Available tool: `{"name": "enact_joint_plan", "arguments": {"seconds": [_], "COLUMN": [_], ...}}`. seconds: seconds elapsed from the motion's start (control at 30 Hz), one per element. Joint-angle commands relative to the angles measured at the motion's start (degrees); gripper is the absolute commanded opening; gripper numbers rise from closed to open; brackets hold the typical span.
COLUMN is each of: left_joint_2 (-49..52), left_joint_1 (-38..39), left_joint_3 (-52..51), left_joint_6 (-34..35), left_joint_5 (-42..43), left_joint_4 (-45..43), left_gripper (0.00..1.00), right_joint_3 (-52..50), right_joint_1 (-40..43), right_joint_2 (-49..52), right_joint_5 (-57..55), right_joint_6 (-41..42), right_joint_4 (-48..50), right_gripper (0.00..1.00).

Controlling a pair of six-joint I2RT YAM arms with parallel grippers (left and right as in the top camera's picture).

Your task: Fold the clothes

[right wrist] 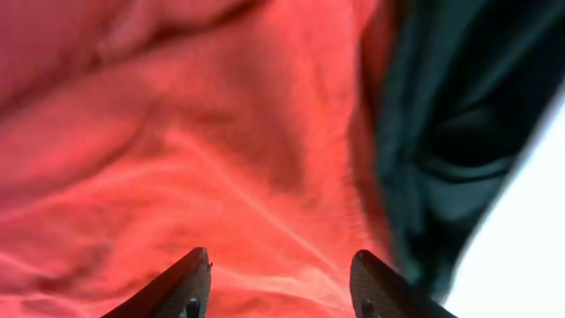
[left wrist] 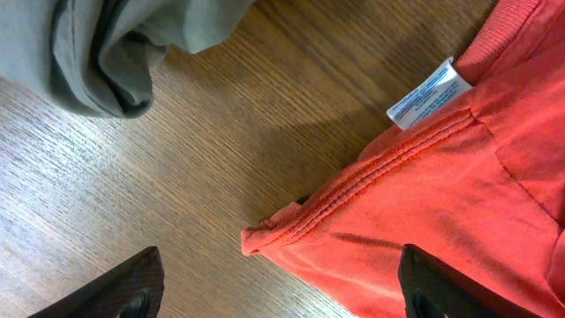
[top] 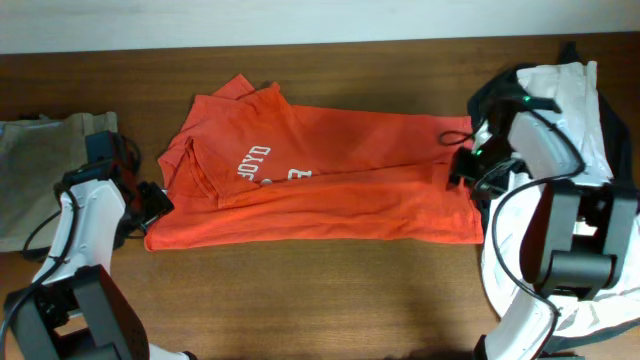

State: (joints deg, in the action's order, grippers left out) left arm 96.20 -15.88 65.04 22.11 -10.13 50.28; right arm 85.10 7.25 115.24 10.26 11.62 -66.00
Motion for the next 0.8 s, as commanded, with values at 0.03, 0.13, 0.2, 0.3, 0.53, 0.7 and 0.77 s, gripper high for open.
{"name": "enact_joint_plan", "arguments": {"seconds": [0.03,0.13,0.2,0.3,0.53,0.7,0.77], "left_joint_2": [-0.5,-0.5,-0.5,-3.1,-15.7,-15.8,-15.8], "left_joint_1": [0.1,0.1,0.1,-4.7,-10.8,-9.7,-7.7], "left_joint_3": [-8.2,-14.1,-15.0,-14.8,-14.8,-6.4,-6.1], "left_joint_6": [-0.3,-0.3,-0.3,3.2,3.1,1.9,1.8], "left_joint_5": [3.5,6.4,3.8,-0.7,3.3,4.4,4.8], "left_joint_4": [-7.8,-12.9,-13.1,-6.4,1.9,4.3,2.4], "left_gripper": [0.80,0.49,0.00,0.00,0.63,0.66,0.66], "right_joint_3": [-6.8,-7.4,-7.4,-7.4,-7.4,-3.1,-5.3], "right_joint_1": [-1.6,-1.6,-1.7,-1.7,-9.2,-5.4,-5.0], "right_joint_2": [-0.5,-0.5,-0.5,-0.5,-0.5,-2.1,-1.4], "right_joint_5": [-1.5,-1.4,-1.5,-1.5,-1.5,-6.6,-8.4], "right_joint_6": [-1.1,-1.1,-1.1,-1.1,-0.6,-0.7,-0.7], "right_joint_4": [2.4,1.7,0.8,-1.0,-9.0,-6.0,-4.5], "right_gripper": [0.50,0.42,0.35,0.34,0.31,0.36,0.40]}}
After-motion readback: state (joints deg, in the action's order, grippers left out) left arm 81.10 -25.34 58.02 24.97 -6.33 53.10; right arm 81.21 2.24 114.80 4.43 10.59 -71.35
